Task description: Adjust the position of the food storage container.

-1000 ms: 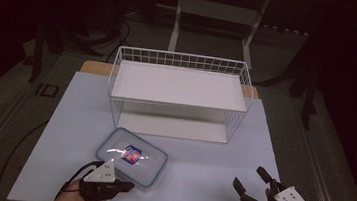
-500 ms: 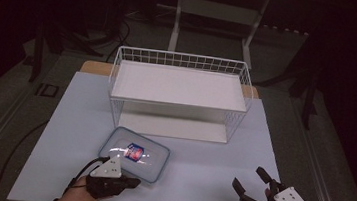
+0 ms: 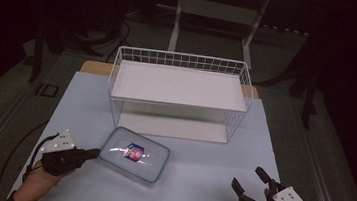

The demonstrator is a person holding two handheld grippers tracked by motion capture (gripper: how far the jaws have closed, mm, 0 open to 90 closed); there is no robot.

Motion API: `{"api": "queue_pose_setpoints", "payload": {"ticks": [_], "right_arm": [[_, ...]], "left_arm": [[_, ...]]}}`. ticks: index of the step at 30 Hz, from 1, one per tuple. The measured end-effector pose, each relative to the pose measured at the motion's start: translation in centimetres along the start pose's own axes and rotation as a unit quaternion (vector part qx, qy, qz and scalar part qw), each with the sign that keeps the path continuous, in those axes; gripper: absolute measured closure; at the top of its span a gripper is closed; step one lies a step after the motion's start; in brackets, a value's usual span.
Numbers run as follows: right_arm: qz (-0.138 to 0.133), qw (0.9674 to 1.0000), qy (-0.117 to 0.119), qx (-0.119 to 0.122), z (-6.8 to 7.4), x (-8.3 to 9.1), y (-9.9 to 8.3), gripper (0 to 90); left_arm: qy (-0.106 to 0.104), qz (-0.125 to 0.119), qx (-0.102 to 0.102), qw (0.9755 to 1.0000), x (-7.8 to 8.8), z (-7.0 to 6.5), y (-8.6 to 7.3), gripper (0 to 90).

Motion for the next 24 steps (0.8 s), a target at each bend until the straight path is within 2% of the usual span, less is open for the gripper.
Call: {"api": "queue_pose_setpoints", "payload": {"ticks": [5,9,13,18,24], "right_arm": [[-0.001,1.0,0.001,-0.001,0.0,0.0,0.0,15.1],[0.001,1.0,0.002,-0.003,0.0,-0.1,-0.1,15.1],[-0.001,1.0,0.003,-0.002,0.0,0.0,0.0,15.1],[0.0,1.0,0.004,-0.001,0.1,0.0,-0.1,15.1],[-0.001,1.0,0.004,0.0,0.1,0.0,0.0,15.1]], "left_arm": [[0.016,0.009,0.028,0.9994,-0.8,2.3,-0.9,88.9],[0.022,0.033,0.024,0.9989,-1.9,2.9,-1.5,88.9],[0.021,0.035,0.019,0.999,-2.4,2.9,-1.5,88.8],[0.018,0.036,0.023,0.9989,-2.2,2.7,-1.5,88.9],[0.003,0.044,0.014,0.9989,-2.2,1.4,-1.9,88.9]]}}
Point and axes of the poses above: each handheld gripper's, and its own axes: x roughly backward along the jaws, y roughly out of its top, z roughly to its left, the point moved 9 cm from there along -x, roughly forward along the jaws, and after that the axes turned 15 degrees about x, right-handed, at the moved point
